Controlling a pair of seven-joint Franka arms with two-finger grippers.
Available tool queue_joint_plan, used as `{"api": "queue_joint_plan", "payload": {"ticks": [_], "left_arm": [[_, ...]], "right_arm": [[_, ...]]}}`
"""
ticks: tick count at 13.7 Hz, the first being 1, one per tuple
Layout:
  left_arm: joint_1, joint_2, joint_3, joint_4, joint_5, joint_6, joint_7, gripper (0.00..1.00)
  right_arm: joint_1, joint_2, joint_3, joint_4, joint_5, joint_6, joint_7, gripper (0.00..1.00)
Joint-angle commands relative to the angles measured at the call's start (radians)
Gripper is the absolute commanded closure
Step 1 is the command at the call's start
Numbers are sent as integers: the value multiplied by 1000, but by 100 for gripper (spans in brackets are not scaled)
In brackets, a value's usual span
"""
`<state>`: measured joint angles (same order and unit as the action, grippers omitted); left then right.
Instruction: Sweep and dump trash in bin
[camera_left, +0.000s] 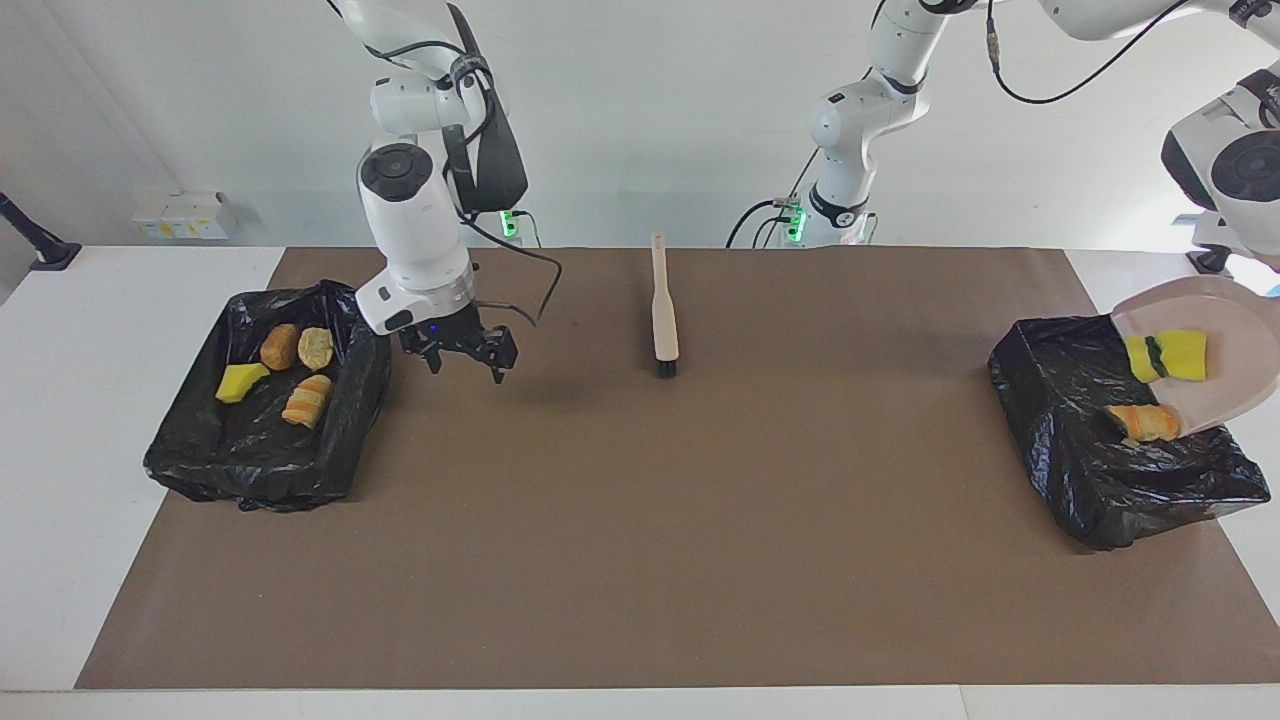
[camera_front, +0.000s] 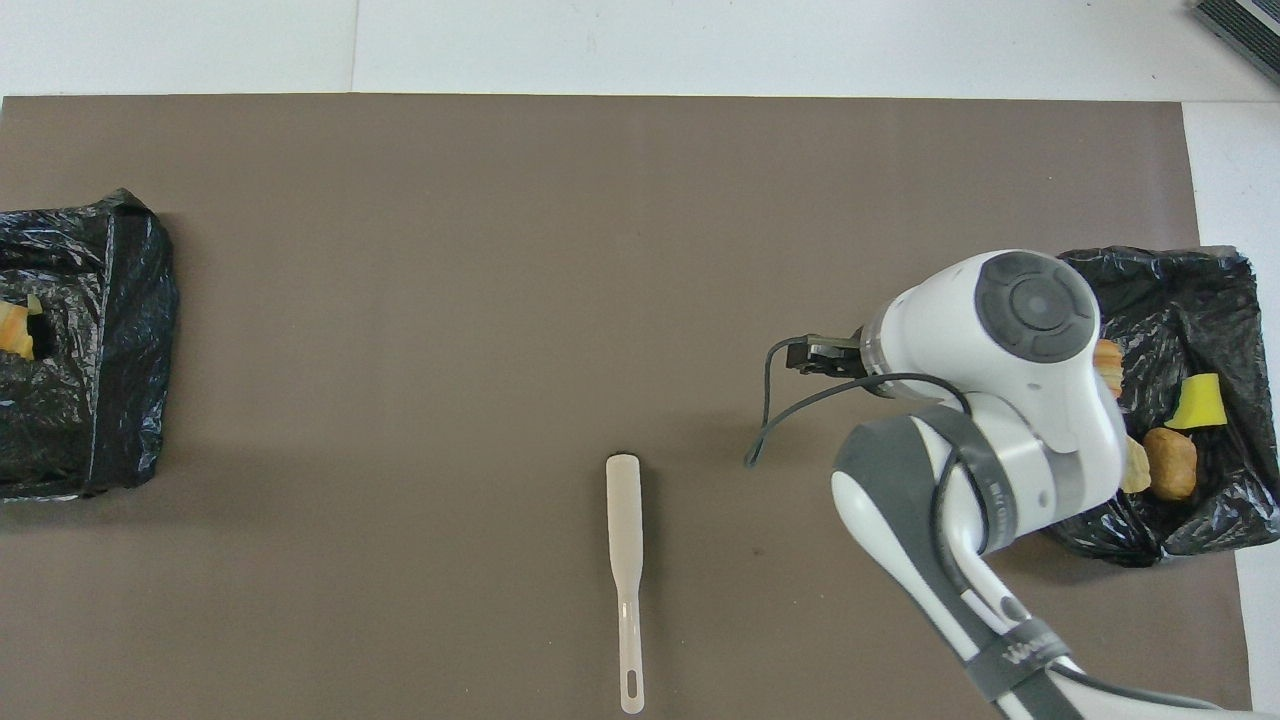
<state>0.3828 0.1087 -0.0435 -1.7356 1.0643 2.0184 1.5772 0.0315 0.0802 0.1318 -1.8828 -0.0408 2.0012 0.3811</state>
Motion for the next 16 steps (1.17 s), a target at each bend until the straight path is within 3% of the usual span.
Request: {"api": "queue_joint_plan", "payload": {"ticks": [1, 4, 10, 16], "left_arm": [[-28, -53, 10, -19, 28, 5, -13, 100], [-65, -64, 8, -4, 28, -38, -13, 100], [-153, -63, 5, 36, -24, -148, -19, 100], [-199, -50, 4, 93, -79, -220, -19, 100]], "right_arm": [[-54, -25, 14, 89, -21, -106, -50, 0], [-105, -57, 14, 163, -19, -209, -111, 0], [-202, -174, -14, 174, -19, -300, -140, 0], [-203, -178, -90, 266, -4, -401, -274, 0]]}}
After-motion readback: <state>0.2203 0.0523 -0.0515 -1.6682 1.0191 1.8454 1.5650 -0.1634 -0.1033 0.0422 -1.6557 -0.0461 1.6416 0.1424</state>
